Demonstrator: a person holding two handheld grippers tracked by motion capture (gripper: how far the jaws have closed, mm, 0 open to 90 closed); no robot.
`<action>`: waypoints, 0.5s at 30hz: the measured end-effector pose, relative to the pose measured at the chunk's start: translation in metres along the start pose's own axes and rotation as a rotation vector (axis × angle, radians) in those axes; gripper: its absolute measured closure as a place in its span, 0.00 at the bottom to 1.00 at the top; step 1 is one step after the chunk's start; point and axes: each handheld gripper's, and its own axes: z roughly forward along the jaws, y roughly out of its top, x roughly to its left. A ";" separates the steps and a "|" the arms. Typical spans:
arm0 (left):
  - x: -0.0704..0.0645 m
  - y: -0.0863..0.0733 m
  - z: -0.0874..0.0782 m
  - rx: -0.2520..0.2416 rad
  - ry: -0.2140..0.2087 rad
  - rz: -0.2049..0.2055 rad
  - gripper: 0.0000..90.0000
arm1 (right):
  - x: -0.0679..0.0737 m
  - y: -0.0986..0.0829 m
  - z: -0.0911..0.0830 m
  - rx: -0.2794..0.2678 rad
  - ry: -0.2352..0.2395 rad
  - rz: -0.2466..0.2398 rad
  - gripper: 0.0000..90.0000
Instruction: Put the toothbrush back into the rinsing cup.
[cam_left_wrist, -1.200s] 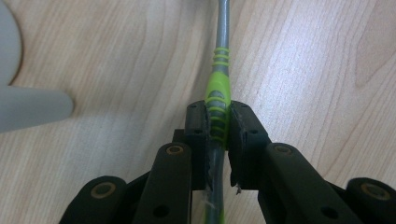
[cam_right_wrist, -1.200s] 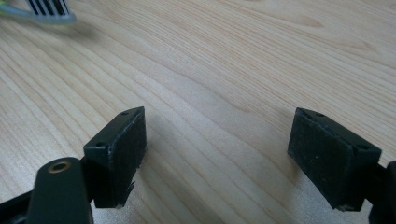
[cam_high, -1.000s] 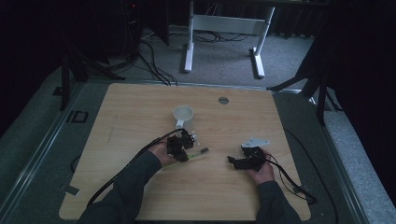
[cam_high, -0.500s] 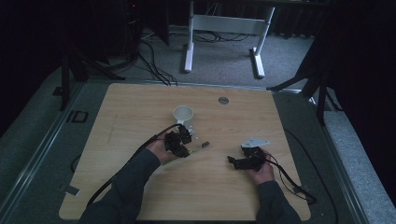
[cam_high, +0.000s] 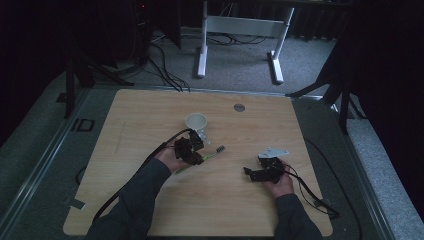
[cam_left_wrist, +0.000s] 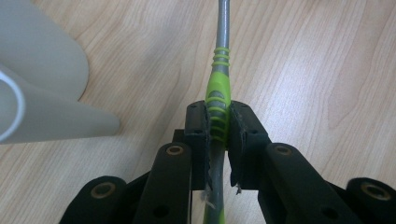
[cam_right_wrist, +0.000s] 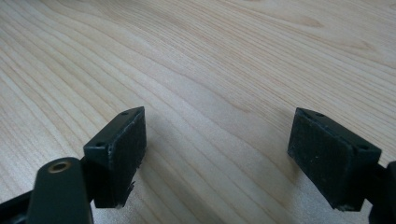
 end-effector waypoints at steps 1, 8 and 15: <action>0.000 0.000 0.000 -0.006 0.000 -0.005 0.88 | 0.000 0.000 0.000 0.001 0.000 0.002 0.21; 0.002 0.000 -0.003 -0.027 0.001 -0.014 0.88 | 0.000 0.000 0.000 0.001 0.001 0.002 0.21; 0.002 0.000 -0.007 -0.059 0.012 -0.029 0.88 | 0.000 0.000 0.000 0.001 0.001 0.002 0.21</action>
